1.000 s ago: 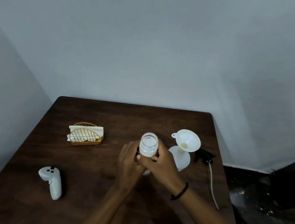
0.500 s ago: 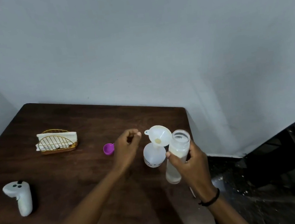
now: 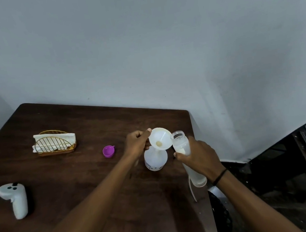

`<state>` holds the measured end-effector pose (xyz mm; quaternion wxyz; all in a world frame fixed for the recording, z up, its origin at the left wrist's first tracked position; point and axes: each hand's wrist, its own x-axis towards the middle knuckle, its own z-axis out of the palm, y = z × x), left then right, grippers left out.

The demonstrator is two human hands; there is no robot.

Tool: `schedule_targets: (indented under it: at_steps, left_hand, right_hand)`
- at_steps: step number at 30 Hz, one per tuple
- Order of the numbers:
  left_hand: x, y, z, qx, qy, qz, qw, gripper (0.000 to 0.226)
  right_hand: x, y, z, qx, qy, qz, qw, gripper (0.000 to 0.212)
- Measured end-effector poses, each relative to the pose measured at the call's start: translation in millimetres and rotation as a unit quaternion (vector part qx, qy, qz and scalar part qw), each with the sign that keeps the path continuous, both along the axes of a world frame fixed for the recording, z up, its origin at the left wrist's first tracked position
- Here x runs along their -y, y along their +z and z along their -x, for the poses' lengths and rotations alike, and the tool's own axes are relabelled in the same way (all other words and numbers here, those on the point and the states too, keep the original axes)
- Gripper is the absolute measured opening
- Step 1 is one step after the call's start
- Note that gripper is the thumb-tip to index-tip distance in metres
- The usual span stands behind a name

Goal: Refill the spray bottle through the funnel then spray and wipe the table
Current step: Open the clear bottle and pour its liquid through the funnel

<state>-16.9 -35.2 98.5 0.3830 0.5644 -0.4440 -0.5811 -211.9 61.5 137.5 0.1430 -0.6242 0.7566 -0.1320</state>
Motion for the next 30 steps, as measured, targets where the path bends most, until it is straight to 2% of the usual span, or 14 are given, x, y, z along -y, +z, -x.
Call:
schedule_targets:
  at_steps: [12,17,23,30]
  left_hand:
    - [-7,5,-3,-0.027,0.030,-0.010,0.999,0.022]
    - [-7,3,-2,-0.053,0.034,-0.030,0.998,0.021]
    - [-7,2,-2,-0.062,0.038,-0.047,0.996,0.022]
    - [-6,1,-2,-0.069,0.045,-0.052,0.995,0.022]
  right_hand:
    - [16,19,-3,-0.118,0.080,-0.041,0.989,0.051]
    - [21,33,-6,-0.168,0.095,-0.054,0.980,0.048]
    - [24,37,-7,-0.209,0.113,-0.041,0.970,0.048]
    - [25,36,-6,-0.218,0.136,-0.058,0.965,0.053]
